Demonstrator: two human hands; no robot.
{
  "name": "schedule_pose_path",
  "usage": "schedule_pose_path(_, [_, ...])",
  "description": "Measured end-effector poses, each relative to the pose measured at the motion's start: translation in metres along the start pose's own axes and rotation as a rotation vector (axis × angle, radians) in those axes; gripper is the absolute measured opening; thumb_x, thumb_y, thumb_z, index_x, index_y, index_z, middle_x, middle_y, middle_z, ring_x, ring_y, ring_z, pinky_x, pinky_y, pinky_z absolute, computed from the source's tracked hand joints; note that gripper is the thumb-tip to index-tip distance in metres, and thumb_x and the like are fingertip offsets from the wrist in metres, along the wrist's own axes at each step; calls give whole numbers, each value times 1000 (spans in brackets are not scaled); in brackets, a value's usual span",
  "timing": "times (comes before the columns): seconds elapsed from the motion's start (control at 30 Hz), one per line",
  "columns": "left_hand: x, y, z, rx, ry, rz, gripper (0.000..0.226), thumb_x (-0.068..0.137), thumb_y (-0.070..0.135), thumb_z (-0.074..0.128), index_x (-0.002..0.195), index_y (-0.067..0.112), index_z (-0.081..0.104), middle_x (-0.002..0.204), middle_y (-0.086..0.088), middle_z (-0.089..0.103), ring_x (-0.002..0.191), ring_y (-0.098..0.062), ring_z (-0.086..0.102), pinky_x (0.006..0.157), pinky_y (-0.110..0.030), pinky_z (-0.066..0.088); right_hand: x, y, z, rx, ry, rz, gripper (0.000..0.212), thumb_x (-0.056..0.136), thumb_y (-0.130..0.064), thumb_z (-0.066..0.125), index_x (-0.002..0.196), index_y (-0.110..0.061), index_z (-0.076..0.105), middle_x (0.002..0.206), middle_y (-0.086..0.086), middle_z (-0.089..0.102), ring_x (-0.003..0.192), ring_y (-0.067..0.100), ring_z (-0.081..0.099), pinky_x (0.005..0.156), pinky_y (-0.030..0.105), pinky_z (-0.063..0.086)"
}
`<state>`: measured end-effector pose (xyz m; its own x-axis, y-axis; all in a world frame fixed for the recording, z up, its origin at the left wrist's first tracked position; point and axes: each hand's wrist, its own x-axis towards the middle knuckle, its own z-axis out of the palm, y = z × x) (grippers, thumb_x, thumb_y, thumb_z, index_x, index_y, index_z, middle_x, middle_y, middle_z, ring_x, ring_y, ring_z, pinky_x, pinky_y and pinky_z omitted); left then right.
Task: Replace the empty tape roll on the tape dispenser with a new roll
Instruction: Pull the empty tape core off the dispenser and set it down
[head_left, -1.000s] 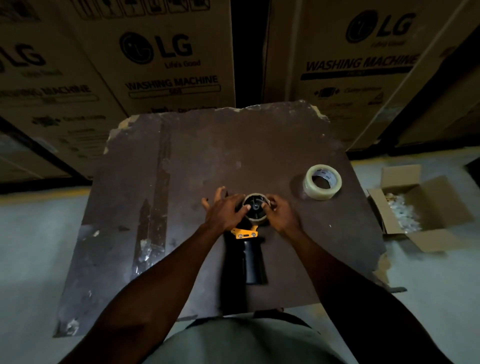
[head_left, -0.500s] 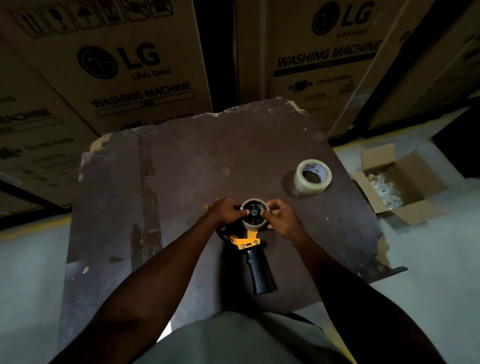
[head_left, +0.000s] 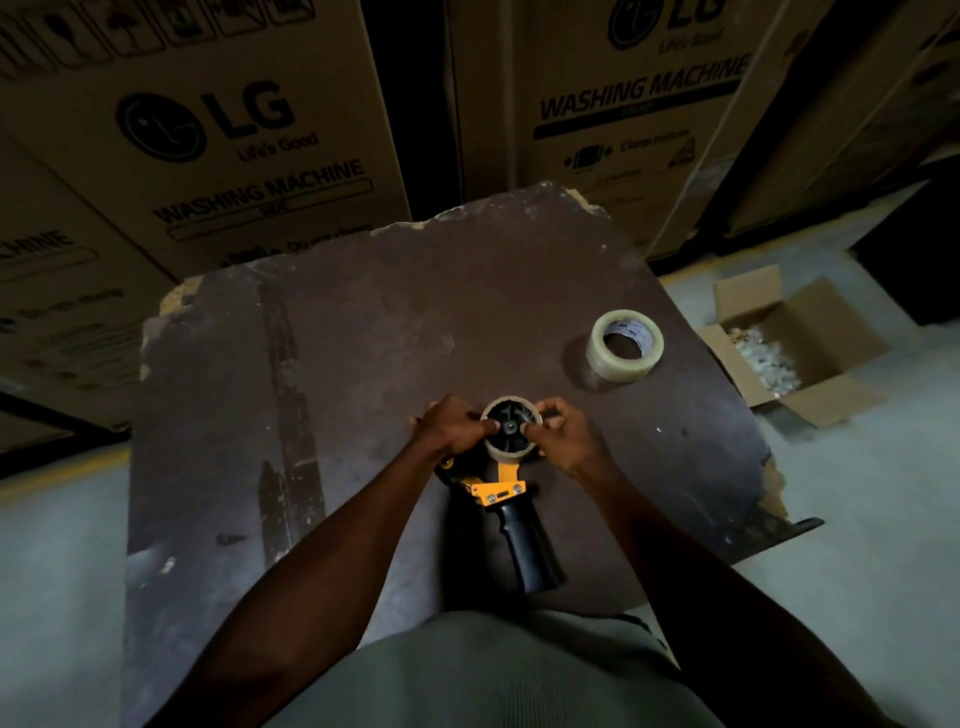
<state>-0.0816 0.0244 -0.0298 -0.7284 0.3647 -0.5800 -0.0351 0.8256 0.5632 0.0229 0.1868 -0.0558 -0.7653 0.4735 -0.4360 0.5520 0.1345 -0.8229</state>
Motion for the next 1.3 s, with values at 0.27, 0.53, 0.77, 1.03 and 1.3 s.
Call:
schedule_pose_path(0.27, [7, -11, 0, -56, 8, 32, 45, 51, 71, 60, 72, 34, 73, 74, 9, 74, 84, -17, 70, 88, -48, 55, -1, -13, 1, 33, -58, 14, 25, 78, -9, 74, 84, -29, 60, 79, 5, 69, 71, 19, 62, 60, 30, 49])
schedule_pose_path(0.53, [-16, -15, -19, -243, -214, 327, 33, 83, 26, 75, 116, 20, 71, 106, 3, 76, 99, -9, 70, 95, -36, 54, -18, -16, -8, 218, -176, 7, 34, 88, -2, 69, 117, -17, 61, 98, 0, 71, 79, 6, 66, 56, 15, 51])
schedule_pose_path(0.77, [-13, -26, -22, 195, -167, 389, 77, 64, 57, 77, 134, 37, 53, 136, 3, 60, 135, -20, 43, 110, -52, 36, -21, -1, -20, 164, -366, -70, 84, 75, 13, 76, 147, -11, 40, 119, -4, 64, 100, -5, 65, 84, 17, 55])
schedule_pose_path(1.03, [-20, -21, -3, 157, -61, 406, 90, 77, 41, 77, 151, 24, 30, 157, -4, 35, 151, -24, 11, 121, -52, 7, -29, -4, -20, 247, -406, -186, 83, 67, 4, 74, 139, -14, 38, 128, -7, 59, 110, -5, 64, 86, 18, 53])
schedule_pose_path(1.3, [-21, -21, -5, 73, -107, 469, 88, 71, 59, 67, 148, 32, 33, 151, 1, 45, 146, -24, 28, 120, -60, 8, -37, -16, -27, 231, -390, -251, 64, 65, -6, 84, 121, -27, 60, 117, -13, 72, 109, 6, 66, 90, 22, 52])
